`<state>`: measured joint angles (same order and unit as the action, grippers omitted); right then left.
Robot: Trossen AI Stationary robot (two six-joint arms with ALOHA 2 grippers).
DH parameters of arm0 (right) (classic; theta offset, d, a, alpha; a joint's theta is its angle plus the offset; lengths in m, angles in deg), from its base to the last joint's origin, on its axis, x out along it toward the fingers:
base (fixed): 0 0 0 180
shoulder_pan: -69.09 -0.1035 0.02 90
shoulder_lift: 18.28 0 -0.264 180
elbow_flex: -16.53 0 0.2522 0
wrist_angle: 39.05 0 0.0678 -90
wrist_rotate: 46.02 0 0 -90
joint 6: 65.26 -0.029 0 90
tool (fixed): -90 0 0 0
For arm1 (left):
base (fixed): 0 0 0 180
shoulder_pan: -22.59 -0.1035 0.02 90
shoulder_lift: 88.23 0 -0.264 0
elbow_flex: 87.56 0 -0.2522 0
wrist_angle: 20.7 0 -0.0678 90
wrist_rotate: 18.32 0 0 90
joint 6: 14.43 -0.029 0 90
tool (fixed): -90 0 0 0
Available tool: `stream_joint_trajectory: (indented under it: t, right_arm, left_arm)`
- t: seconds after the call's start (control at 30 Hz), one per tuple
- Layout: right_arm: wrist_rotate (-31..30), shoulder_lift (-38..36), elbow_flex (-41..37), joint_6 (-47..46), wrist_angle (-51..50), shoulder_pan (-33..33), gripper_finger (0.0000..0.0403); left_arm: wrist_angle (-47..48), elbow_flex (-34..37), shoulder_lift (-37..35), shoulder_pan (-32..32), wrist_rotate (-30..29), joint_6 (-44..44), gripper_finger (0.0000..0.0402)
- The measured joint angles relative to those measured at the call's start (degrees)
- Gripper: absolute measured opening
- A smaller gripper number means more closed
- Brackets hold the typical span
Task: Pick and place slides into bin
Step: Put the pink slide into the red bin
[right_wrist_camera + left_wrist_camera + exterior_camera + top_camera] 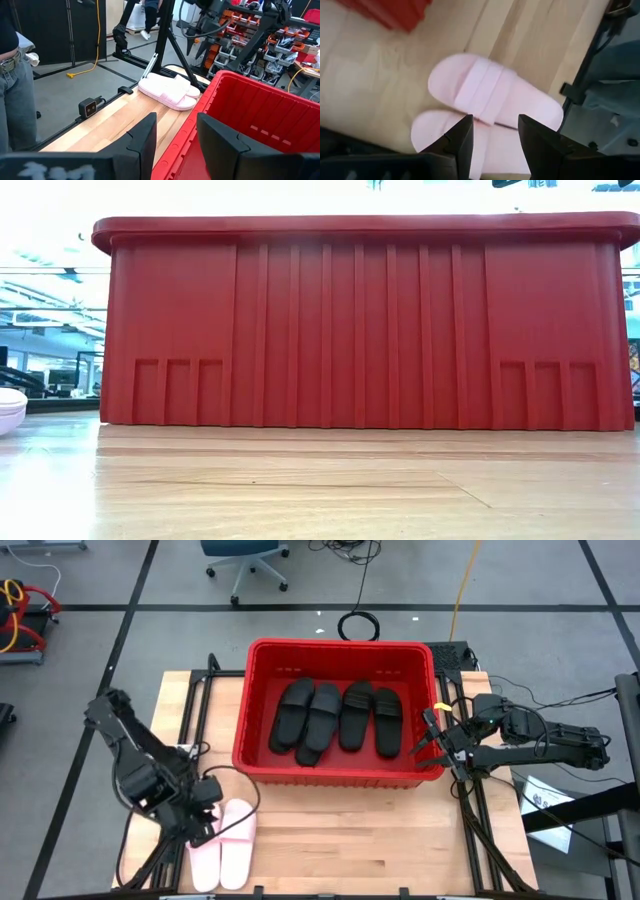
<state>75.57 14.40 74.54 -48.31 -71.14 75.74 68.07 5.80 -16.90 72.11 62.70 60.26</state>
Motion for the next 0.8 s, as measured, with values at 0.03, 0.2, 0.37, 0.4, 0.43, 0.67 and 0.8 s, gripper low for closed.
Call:
stream_joint_trajectory:
  t: [0.03, 0.2, 0.37, 0.4, 0.43, 0.67, 0.8]
  right_arm:
    - [0.0, 0.0, 0.0, 0.0, 0.0, 0.0, 0.013]
    - [0.0, 0.0, 0.0, 0.0, -0.5, 0.0, 0.013]
    - [0.0, 0.0, 0.0, -1.8, -0.5, 0.0, 0.013]
    - [0.0, 0.0, 0.0, -3.2, -0.5, 0.0, 0.013]
    - [0.0, 0.0, 0.0, -4.7, -0.5, 0.0, 0.013]
    - [0.0, 0.0, 0.0, -7.3, -0.4, 0.0, 0.013]
    - [0.0, 0.0, 0.0, -7.2, 0.0, 0.0, 0.013]
  left_arm:
    - [-0.1, 0.7, 0.0, 1.0, 0.0, 1.8, 0.0152]
    - [-1.5, 5.3, 0.0, 5.2, 1.6, 6.6, 0.0152]
    - [-5.4, 10.1, 0.8, 7.6, 5.7, 7.6, 0.0152]
    - [-7.0, 11.0, 1.2, 8.0, 6.3, 7.4, 0.0152]
    - [-8.4, 11.9, 1.8, 8.5, 6.5, 7.1, 0.0152]
    - [-12.0, 15.1, 8.7, 10.4, 8.0, 6.8, 0.0152]
    - [-11.5, 15.1, 12.9, 10.3, 8.0, 6.3, 0.0152]
